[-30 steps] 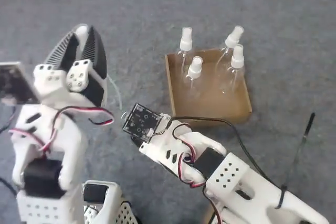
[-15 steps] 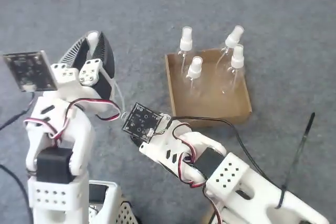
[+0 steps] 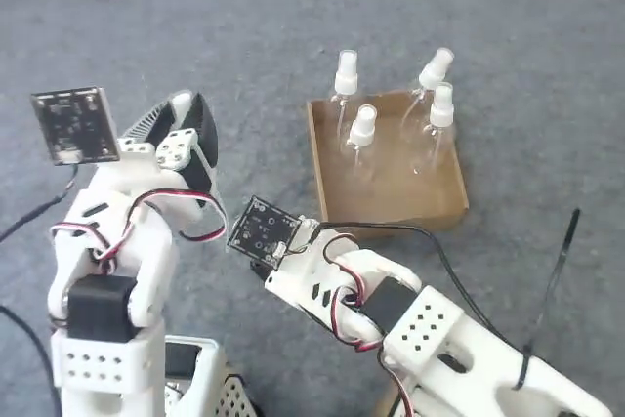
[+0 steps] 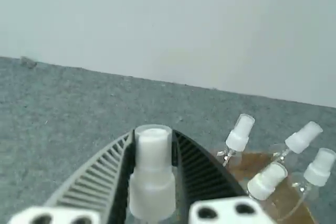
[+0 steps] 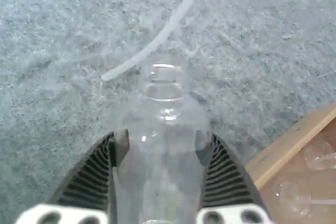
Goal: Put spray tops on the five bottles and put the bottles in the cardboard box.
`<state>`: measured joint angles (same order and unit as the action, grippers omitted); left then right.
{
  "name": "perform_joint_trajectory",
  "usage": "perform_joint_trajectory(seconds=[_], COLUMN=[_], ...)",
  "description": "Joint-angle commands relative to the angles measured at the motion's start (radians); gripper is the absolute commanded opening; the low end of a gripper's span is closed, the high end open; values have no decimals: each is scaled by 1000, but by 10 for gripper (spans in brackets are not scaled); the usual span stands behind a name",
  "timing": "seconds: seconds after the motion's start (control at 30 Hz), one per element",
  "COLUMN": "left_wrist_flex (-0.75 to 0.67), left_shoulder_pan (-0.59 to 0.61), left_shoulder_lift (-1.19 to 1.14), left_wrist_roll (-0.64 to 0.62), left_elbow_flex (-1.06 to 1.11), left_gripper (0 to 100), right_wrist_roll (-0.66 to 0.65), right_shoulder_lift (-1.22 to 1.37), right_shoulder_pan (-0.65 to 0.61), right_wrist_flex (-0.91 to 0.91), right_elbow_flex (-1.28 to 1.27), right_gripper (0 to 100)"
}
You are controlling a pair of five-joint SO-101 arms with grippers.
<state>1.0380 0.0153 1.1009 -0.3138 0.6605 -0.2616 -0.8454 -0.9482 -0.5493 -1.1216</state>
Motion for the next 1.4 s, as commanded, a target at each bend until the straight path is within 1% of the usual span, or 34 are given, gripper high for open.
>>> perform_joint_trajectory(seconds=[0.0,0.07,0.13,0.2,0.27,0.37,0.47,0.6,0.8,0.87,0.93,1.1,1.37], left_wrist_flex=[-2,-20,-43,-74,-103,-115,-91,-83,-164,-175,-170,-86,-69], left_shoulder_pan=[-8,-5,2,2,2,0,-6,-6,-8,-8,-25,-89,-91], left_shoulder_lift=[15,15,15,15,15,15,15,5,14,14,14,15,17], left_wrist_roll=[-6,-3,3,38,46,46,41,-8,-11,-11,-11,-11,-5], left_elbow_flex=[-19,-53,-108,-156,-197,-257,-298,-295,-180,-143,-128,-131,-166], left_gripper=[11,11,11,11,11,11,11,11,11,11,11,11,11], right_wrist_roll=[-5,38,110,175,210,210,215,216,215,215,215,215,215], right_shoulder_lift=[-104,-139,-163,-177,-189,-193,-194,-196,-196,-196,-196,-196,-196], right_shoulder_pan=[1,1,1,1,-4,-5,-5,-8,-50,-45,-42,-42,-42], right_wrist_flex=[12,41,71,114,173,232,242,240,236,236,236,236,234], right_elbow_flex=[3,-15,-34,-51,-84,-120,-123,-123,-126,-126,-126,-126,-127], right_gripper=[6,6,6,6,6,6,6,6,6,6,6,6,6])
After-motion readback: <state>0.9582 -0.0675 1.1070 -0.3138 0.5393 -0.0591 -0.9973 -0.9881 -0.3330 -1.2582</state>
